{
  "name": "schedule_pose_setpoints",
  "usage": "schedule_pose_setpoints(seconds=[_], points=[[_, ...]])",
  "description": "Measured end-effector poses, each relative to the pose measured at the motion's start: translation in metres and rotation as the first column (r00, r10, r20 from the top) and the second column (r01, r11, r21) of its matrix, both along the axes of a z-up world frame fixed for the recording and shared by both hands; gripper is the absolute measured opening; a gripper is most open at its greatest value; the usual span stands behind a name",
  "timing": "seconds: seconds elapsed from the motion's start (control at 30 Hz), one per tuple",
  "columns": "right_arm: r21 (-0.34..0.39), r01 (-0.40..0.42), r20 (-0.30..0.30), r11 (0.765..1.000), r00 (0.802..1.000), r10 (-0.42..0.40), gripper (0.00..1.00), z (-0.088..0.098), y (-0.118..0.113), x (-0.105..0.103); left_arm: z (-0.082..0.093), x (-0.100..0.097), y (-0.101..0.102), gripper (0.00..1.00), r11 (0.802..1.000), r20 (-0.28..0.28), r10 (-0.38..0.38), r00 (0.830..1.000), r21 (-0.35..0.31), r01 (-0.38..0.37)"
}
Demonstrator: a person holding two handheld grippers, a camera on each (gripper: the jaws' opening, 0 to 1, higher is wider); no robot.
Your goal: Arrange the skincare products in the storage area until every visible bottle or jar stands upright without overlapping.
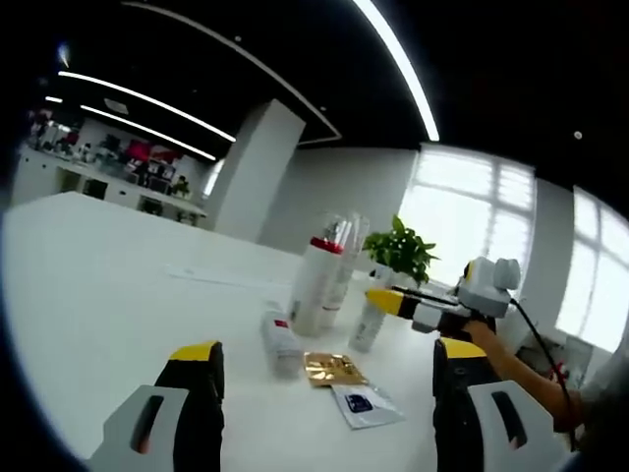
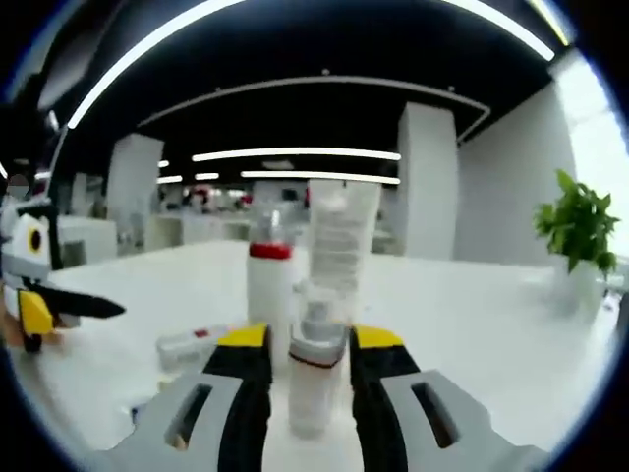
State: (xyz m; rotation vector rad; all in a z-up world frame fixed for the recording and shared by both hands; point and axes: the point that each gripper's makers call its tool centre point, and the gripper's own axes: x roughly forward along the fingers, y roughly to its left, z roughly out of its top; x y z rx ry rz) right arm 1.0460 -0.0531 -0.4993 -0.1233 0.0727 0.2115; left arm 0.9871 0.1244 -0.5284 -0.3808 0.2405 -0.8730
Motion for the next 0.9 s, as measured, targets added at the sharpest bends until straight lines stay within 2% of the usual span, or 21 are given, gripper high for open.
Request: schedule_pose_setpoints(seconds=[0.07, 0.13, 0.23, 0.33, 0.4, 0.43, 0.47, 0.77, 0.9], points=[[0.006, 0.005, -0.055, 1.000, 0.998, -0.004, 0.34, -0.011, -0.003, 0.000, -0.001, 0.001, 0.001, 0.91, 1.000, -0.002, 0.004, 1.000, 0.001, -0.004], [0.009, 0.002, -0.067, 1.000, 0.998, -0.002, 0.32, -0.015, -0.005, 0.000, -0.001, 0.001, 0.001, 0.90, 1.000, -0.003, 0.006, 1.000, 0.003, -0.006], [0.000, 0.003, -0.118, 1.000, 0.993, -0.003, 0.32, -0.028, -0.006, -0.003, -0.001, 0.001, 0.002, 0.90, 1.000, -0.005, 0.006, 1.000, 0.001, -0.006], [-0.032, 0.007, -0.160, 0.999, 0.987, -0.012, 0.29, -0.039, -0.009, -0.002, 0.000, 0.001, 0.003, 0.90, 1.000, -0.006, 0.008, 1.000, -0.001, -0.008], [-0.037, 0.002, -0.166, 0.999, 0.986, -0.008, 0.28, -0.041, -0.009, -0.002, -0.001, 0.001, 0.003, 0.90, 1.000, -0.007, 0.008, 1.000, -0.001, -0.008], [-0.055, -0.009, -0.224, 0.998, 0.975, -0.003, 0.29, -0.053, -0.009, -0.004, -0.001, 0.001, 0.003, 0.90, 1.000, -0.008, 0.008, 1.000, 0.001, -0.008], [-0.065, -0.008, -0.240, 0.998, 0.971, -0.008, 0.28, -0.057, -0.009, -0.004, -0.002, 0.001, 0.003, 0.90, 1.000, -0.007, 0.009, 1.000, 0.004, -0.009], [-0.101, 0.001, -0.260, 0.995, 0.965, -0.028, 0.24, -0.060, -0.018, -0.008, -0.003, 0.002, 0.005, 0.90, 1.000, -0.011, 0.016, 1.000, 0.009, -0.015], [-0.088, 0.001, -0.273, 0.996, 0.962, -0.025, 0.21, -0.060, -0.020, -0.014, -0.005, 0.003, 0.005, 0.89, 1.000, -0.014, 0.019, 1.000, 0.014, -0.019]])
